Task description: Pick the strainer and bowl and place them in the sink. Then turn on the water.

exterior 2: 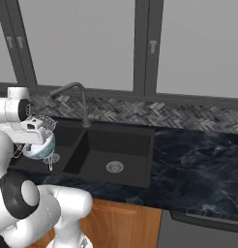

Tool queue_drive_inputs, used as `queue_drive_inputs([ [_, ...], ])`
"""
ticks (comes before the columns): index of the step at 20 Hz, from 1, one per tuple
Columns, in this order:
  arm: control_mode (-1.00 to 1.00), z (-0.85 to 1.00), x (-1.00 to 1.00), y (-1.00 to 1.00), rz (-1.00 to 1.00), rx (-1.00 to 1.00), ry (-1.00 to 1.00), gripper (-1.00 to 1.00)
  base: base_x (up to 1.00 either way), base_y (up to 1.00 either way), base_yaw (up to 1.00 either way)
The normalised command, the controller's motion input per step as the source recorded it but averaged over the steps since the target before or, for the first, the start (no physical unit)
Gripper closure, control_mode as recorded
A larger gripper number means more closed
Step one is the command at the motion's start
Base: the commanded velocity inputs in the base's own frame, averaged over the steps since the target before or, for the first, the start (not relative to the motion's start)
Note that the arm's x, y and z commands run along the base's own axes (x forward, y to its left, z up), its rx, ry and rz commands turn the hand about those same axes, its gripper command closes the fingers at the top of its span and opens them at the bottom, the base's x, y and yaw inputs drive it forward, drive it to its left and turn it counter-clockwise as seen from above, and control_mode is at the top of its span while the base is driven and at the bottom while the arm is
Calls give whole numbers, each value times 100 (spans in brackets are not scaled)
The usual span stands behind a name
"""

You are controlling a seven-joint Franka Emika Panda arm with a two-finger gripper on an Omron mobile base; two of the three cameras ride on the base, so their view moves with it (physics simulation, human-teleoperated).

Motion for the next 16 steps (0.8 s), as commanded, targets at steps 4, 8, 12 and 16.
queue_drive_inputs([
  [4, -100, -21, 11, 40, 0, 0, 0, 100, 0, 0, 0],
  [8, -100, -29, 19, 35, 1, 0, 0, 100, 0, 0, 0],
  [12, -100, -29, 17, 33, 2, 0, 2, 100, 0, 0, 0],
  [16, -100, -36, 21, 40, 3, 0, 0, 100, 0, 0, 0],
])
